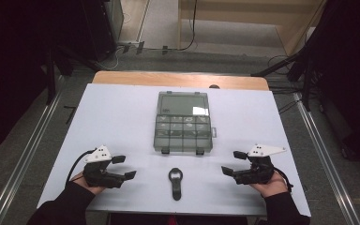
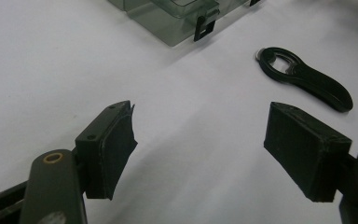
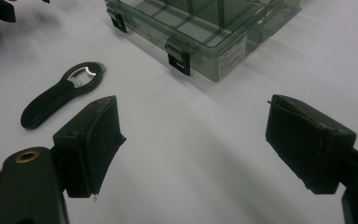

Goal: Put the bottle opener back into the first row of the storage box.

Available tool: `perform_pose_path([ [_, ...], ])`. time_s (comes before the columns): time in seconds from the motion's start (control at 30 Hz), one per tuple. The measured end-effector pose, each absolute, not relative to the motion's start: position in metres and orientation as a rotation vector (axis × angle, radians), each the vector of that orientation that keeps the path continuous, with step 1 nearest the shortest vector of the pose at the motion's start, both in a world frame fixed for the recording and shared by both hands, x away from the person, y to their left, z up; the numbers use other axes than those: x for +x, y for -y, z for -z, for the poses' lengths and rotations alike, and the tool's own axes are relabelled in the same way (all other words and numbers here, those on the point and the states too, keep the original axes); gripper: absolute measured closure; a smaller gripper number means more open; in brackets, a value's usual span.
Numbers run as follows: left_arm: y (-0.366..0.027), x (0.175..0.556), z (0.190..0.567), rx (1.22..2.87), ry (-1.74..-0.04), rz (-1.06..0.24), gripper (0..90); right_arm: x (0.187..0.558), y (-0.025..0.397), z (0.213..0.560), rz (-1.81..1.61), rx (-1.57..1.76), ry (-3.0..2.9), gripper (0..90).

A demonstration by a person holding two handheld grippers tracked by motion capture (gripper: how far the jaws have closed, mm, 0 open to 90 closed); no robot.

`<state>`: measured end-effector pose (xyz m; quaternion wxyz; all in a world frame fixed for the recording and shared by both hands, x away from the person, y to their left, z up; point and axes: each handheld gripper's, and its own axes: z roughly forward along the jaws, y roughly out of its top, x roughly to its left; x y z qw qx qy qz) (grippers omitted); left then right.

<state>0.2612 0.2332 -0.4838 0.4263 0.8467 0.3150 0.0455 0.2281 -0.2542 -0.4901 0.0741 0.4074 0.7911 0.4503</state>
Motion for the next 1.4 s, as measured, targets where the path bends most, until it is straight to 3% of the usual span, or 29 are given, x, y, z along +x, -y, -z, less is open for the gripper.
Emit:
perform_pose_path([
  [1.4, -0.2347, 0.2604, 0.4834, 2.112, -0.788, -0.12, 23.9, 0.2297, 0.2522, 0.4934, -1.368, 1.21, -2.372, 18.5],
])
